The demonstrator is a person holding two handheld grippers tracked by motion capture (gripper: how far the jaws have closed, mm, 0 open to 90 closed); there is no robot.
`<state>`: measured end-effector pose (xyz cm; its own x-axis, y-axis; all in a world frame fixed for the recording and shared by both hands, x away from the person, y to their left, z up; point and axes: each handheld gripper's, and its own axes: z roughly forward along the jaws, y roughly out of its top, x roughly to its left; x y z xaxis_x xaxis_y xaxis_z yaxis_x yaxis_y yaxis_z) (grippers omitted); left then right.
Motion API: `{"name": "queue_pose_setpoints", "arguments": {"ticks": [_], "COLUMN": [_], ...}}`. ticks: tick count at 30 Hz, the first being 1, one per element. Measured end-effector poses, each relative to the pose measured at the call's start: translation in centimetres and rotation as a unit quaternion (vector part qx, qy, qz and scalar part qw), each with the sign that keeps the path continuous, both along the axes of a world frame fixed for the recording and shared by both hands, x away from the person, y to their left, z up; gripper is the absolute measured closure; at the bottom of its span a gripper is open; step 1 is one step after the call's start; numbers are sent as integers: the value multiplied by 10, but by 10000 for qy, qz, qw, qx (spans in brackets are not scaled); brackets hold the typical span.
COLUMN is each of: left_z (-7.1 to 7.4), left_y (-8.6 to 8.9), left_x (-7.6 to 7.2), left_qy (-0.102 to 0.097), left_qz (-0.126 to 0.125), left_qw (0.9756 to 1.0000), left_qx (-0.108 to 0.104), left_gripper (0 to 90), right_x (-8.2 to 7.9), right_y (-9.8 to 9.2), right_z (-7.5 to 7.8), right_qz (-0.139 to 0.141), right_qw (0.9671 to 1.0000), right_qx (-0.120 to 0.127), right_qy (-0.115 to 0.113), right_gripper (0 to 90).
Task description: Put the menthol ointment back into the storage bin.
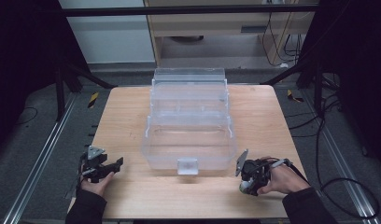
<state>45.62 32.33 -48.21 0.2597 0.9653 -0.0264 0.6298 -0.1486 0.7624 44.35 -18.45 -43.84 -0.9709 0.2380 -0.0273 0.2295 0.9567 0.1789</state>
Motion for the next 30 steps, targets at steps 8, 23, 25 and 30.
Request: {"name": "queue_pose_setpoints", "arguments": {"ticks": [8,23,25,30], "left_z": [0,0,0,0], "left_y": [0,0,0,-1], "left_x": [0,0,0,0], "left_qy": [-5,5,8,11], "left_qz": [1,2,-2,-10], "left_qw": [10000,10000,10000,10000], "left_qx": [1,4,1,-5], "left_gripper": [292,292,292,292], "right_x": [2,4,5,5], "right_y": [2,1,0,2], "right_z": [-5,-2,1,12], "right_qz": [4,-120,-120,-159], "right_qw": [9999,9998,9998,9998], "right_qx": [-72,-86,-87,-62], "right_qy": [85,154,109,63], "right_gripper": [496,501,501,502]}}
